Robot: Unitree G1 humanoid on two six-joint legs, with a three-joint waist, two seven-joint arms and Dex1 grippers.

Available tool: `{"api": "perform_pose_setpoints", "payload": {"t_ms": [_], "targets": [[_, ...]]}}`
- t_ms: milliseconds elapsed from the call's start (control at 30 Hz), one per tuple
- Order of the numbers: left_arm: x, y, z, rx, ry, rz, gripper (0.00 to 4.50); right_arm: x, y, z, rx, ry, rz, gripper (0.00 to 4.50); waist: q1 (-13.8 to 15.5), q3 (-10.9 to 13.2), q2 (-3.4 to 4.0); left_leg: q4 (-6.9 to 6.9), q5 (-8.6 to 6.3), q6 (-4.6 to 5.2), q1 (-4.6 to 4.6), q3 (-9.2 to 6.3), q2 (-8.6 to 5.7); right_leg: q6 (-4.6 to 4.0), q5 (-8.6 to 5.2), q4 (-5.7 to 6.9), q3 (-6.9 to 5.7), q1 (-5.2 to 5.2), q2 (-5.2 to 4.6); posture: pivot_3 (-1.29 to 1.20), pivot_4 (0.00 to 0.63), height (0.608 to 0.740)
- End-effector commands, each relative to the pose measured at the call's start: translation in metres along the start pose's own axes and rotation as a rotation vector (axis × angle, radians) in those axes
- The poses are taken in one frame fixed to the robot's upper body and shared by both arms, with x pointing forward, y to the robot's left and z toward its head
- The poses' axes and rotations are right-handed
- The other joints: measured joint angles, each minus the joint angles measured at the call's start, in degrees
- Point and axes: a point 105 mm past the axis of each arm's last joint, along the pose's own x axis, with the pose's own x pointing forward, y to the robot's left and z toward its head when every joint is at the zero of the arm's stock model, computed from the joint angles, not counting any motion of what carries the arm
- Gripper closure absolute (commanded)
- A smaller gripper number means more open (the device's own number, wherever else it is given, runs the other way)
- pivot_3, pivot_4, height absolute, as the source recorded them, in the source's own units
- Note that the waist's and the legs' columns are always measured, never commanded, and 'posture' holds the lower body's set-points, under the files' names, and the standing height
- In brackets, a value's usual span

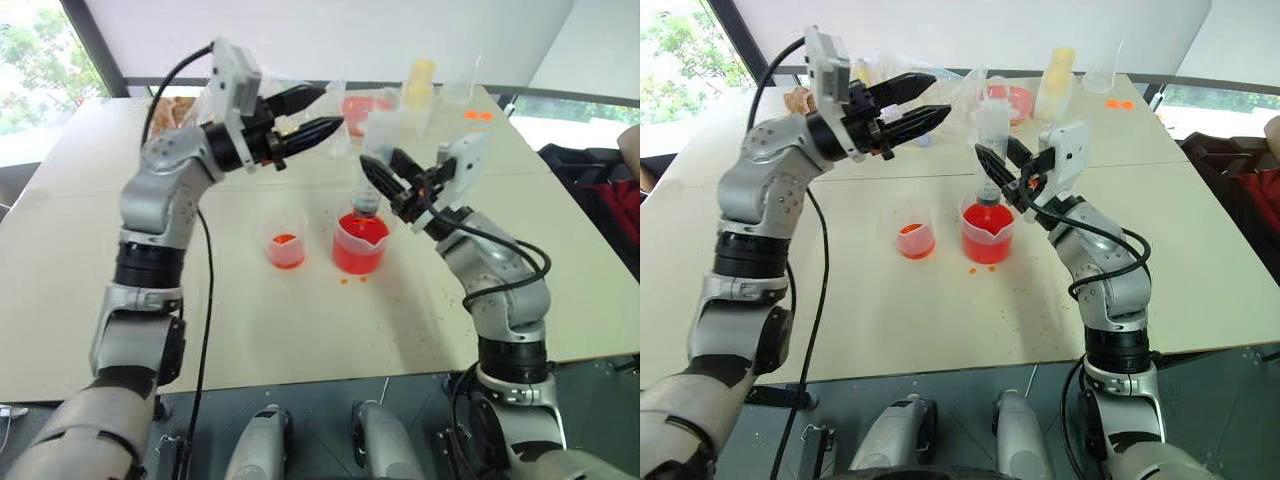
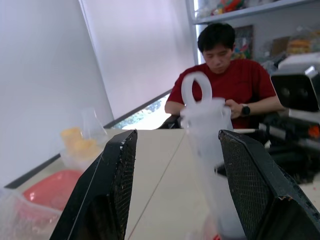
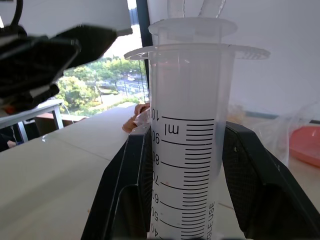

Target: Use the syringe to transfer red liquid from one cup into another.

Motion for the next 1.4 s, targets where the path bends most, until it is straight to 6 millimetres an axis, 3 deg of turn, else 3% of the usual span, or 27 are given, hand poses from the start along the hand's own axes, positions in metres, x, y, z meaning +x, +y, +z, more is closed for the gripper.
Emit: {"api": "perform_pose_setpoints", "payload": {"t_ms": [33, 167, 433, 667, 767, 933, 1200, 1400], "targets": [[0.013, 0.001, 0.015, 0.068, -0.042, -0.017, 1.8, 0.001, 0.009, 0.018, -0.046, -0.073, 0.018, 3.07, -0.03, 0.0, 0.0, 0.0, 0.0, 0.0, 0.0, 0.0, 0.0, 0.0, 0.0, 0.0, 0.0, 0.0, 0.0, 0.0, 0.15, 0.74], [0.023, -0.003, 0.017, 0.046, -0.08, -0.042, 1.8, 0.001, 0.011, 0.015, -0.051, -0.069, 0.008, 3.07, 0.02, 0.0, 0.0, 0.0, 0.0, 0.0, 0.0, -0.01, 0.0, 0.01, 0.0, 0.01, 0.0, 0.0, 0.0, 0.0, 0.15, 0.74], [0.039, -0.003, -0.011, 0.111, 0.034, -0.046, 1.8, 0.001, 0.02, 0.012, -0.053, -0.071, 0.009, 3.07, 0.14, 0.01, -0.01, 0.01, 0.0, 0.01, 0.0, -0.01, 0.0, 0.01, 0.0, 0.01, 0.0, 0.0, 0.0, 0.0, 0.15, 0.74], [0.049, -0.002, -0.019, 0.167, 0.066, -0.047, 1.8, 0.0, 0.025, 0.01, -0.055, -0.073, 0.017, 3.07, 0.16, 0.01, -0.01, 0.02, 0.0, 0.01, -0.02, -0.02, -0.02, 0.02, 0.0, -0.01, 0.0, 0.01, 0.0, 0.0, 0.15, 0.74], [0.052, -0.004, -0.019, 0.187, 0.058, -0.056, 2.58, -0.001, 0.029, 0.008, -0.054, -0.069, 0.025, 3.07, 0.12, 0.01, -0.01, 0.02, 0.0, 0.01, -0.02, -0.02, -0.02, 0.02, 0.0, 0.0, 0.0, 0.0, 0.0, 0.0, 0.15, 0.74], [0.055, -0.005, -0.017, 0.2, 0.048, -0.066, 4.46, -0.001, 0.034, 0.003, -0.041, -0.063, 0.033, 3.07, 0.1, 0.01, -0.01, 0.02, 0.0, 0.01, -0.02, -0.02, -0.02, 0.02, 0.0, 0.0, 0.0, 0.01, 0.0, 0.0, 0.15, 0.74], [0.053, -0.014, -0.01, 0.206, 0.025, -0.125, 4.46, -0.003, 0.042, -0.015, -0.01, -0.033, 0.043, 3.07, 0.09, 0.01, -0.01, 0.02, 0.0, 0.01, -0.02, -0.03, -0.01, 0.03, 0.0, 0.01, 0.0, 0.0, 0.01, 0.0, 0.15, 0.74], [0.057, -0.001, 0.006, 0.263, -0.011, -0.066, 4.46, -0.005, 0.045, -0.029, 0.001, -0.005, 0.042, 3.07, 0.15, 0.01, -0.01, 0.03, 0.0, 0.01, -0.02, -0.02, -0.02, 0.03, 0.01, 0.0, 0.0, 0.01, 0.0, 0.0, 0.15, 0.74]]}}
